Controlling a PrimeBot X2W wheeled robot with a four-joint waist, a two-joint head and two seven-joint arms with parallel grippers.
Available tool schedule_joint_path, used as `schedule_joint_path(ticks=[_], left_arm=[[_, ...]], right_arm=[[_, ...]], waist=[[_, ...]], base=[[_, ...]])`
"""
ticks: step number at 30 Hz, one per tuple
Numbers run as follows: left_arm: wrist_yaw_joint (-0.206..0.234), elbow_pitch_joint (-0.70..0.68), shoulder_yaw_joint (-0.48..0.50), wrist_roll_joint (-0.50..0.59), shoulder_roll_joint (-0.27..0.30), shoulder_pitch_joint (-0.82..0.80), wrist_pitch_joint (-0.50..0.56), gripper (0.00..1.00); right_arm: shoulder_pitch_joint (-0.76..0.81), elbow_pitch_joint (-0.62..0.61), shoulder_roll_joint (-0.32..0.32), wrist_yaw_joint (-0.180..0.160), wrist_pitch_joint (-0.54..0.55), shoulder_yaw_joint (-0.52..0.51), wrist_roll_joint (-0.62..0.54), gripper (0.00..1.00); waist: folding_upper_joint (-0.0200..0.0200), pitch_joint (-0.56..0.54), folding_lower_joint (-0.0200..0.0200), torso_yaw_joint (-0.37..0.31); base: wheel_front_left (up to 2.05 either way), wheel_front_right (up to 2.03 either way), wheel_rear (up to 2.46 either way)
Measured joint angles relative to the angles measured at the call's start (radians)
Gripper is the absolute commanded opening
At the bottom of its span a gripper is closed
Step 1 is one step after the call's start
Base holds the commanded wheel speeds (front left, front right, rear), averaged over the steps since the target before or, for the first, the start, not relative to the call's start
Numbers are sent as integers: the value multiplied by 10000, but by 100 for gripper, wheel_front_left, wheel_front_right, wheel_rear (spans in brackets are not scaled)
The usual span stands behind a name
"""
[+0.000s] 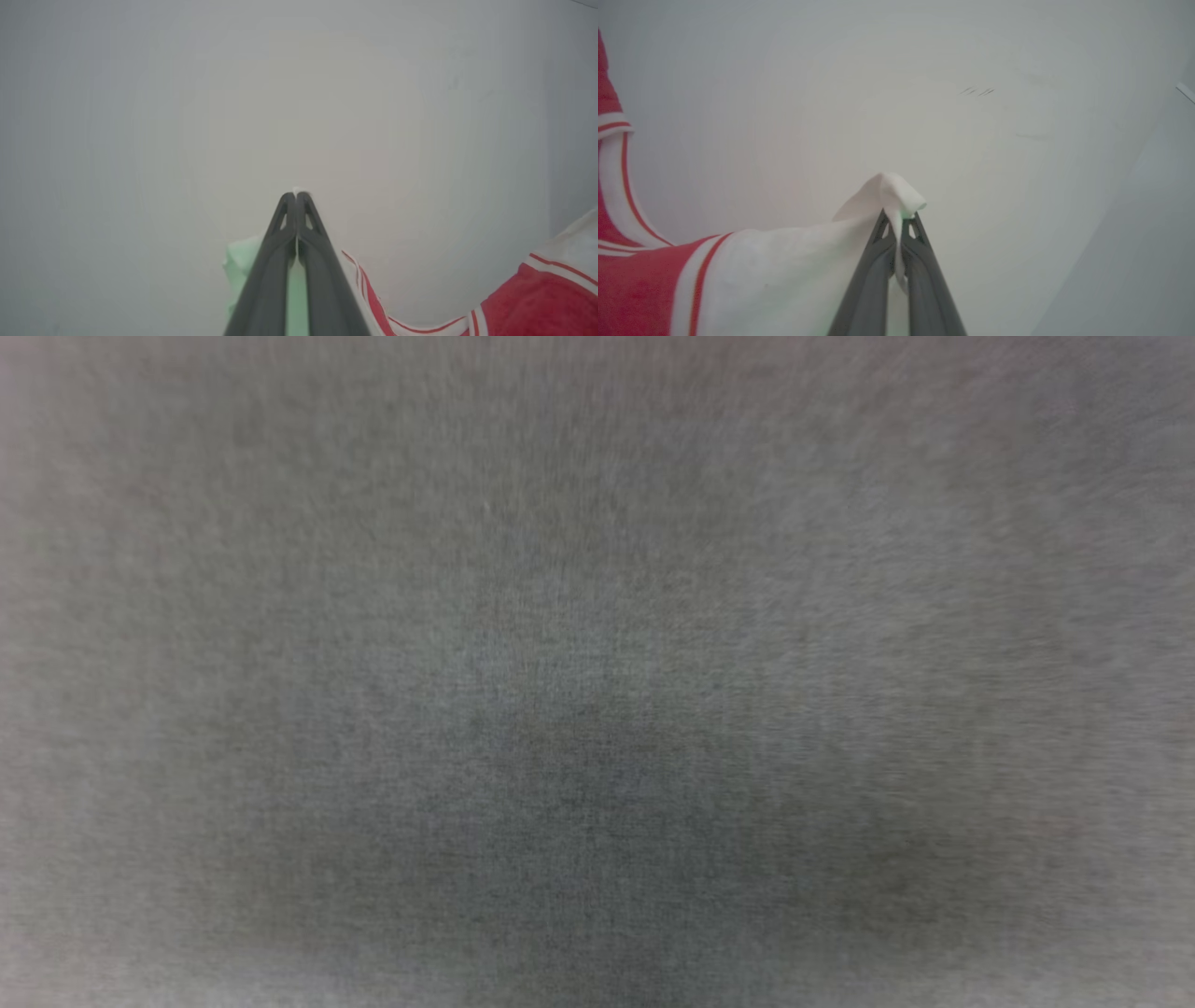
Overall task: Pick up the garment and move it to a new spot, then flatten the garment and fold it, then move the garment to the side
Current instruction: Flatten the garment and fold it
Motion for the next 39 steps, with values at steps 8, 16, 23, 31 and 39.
schedule_joint_path(ticks=[8, 16, 23, 31, 39], left_arm=[[-125, -1555, 1384, 600, -119, 250, -197, 0], [-368, -1864, 2669, 1352, -514, 1735, -192, 0], [-744, -1601, 3020, 1737, -775, 2512, -192, 0], [-872, -1601, 1223, 270, -765, 4859, -113, 0], [-888, -3584, -876, -2428, 754, 8222, 211, 0]], right_arm=[[1406, -2011, 405, 2, 0, -1739, -2123, 0], [2437, -1992, 859, 2, 0, -1852, -2359, 0], [2732, -1975, 583, 2, 0, -1409, -1534, 0], [5298, -2809, -479, 4, 2, -184, 470, 0], [8927, -4408, -1430, 2, 0, 234, 2451, 0]], waist=[[0, 1916, 0, 434], [0, 3110, 0, 992], [0, 2918, 0, 1392], [0, 1681, 0, 1574], [0, -164, 1, 1616]], base=[[0, 0, 0], [0, 0, 0], [0, 0, 0], [0, 0, 0], [0, 0, 0]])
